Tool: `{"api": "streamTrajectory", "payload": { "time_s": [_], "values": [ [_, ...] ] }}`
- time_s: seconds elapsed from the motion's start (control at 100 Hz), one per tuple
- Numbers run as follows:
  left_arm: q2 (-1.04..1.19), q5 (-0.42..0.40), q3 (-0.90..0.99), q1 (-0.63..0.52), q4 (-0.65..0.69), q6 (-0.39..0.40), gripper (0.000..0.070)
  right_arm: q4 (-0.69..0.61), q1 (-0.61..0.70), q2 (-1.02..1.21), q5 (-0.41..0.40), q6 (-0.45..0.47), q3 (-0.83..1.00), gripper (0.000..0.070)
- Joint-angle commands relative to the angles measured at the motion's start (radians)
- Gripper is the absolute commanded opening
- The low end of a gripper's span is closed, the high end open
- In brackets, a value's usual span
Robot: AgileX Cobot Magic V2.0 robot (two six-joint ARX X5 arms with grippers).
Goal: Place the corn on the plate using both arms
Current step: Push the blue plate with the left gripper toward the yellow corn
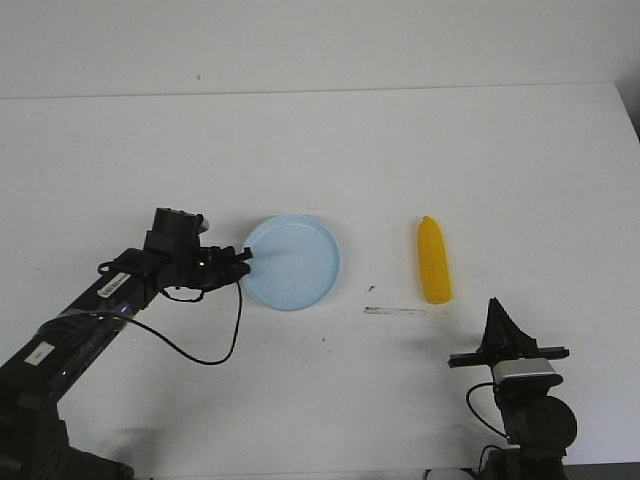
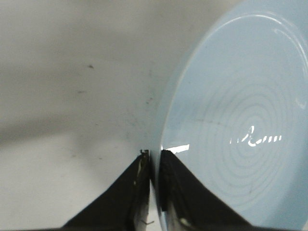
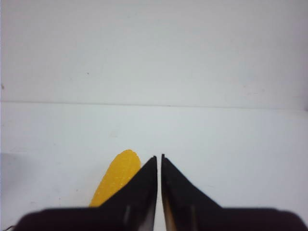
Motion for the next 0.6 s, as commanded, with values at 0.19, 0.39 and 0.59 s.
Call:
{"api": "streamTrajectory", "payload": {
  "time_s": [0.19, 0.39, 0.59],
  "values": [
    [0.076, -0.029, 0.016, -0.082, 0.014, -0.040, 0.0001, 0.010, 0.001, 0.000, 0.000, -0.001, -0.002, 0.0016],
    [0.089, -0.061, 0.016, -0.087, 0.015, -0.040, 0.0042, 0.010, 0.001, 0.000, 0.000, -0.001, -0.002, 0.0016],
    [0.060, -0.061, 0.016, -0.087, 0.014, -0.040, 0.0170, 0.010, 0.001, 0.000, 0.000, -0.001, -0.002, 0.0016]
  ]
}}
